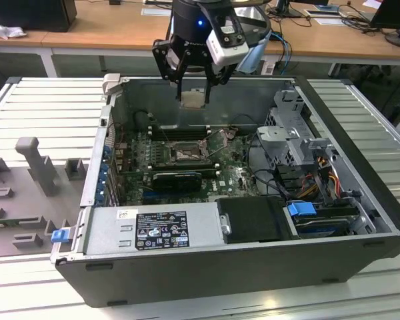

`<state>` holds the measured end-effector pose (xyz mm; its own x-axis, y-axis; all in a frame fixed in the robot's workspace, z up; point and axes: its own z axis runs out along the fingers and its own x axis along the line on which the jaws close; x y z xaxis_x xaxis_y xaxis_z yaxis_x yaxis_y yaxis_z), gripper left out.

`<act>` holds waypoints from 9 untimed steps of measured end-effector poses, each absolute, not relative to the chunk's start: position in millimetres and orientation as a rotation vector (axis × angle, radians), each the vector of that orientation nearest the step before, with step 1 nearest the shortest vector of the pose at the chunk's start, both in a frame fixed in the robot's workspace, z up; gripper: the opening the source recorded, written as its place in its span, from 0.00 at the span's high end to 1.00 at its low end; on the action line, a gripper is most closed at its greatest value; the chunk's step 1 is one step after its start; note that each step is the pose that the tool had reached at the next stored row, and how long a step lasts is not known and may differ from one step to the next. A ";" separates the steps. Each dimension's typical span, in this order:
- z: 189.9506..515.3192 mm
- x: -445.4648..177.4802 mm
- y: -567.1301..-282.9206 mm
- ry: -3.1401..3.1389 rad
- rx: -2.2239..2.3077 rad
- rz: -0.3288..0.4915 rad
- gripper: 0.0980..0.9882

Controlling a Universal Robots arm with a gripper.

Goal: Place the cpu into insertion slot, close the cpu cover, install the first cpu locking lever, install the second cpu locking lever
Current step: 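Place the cpu into insertion slot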

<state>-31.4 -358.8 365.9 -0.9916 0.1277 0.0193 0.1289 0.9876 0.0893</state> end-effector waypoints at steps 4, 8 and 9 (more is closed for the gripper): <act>365.9 -31.4 -358.8 -3.116 -0.244 -0.142 0.52; 365.8 -31.4 -358.8 -3.115 -0.275 -0.142 0.52; 365.8 -31.4 -358.8 -3.114 -0.282 -0.142 0.52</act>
<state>-31.4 -358.8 365.8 -0.9837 0.1789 0.0193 0.1799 0.9796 0.0893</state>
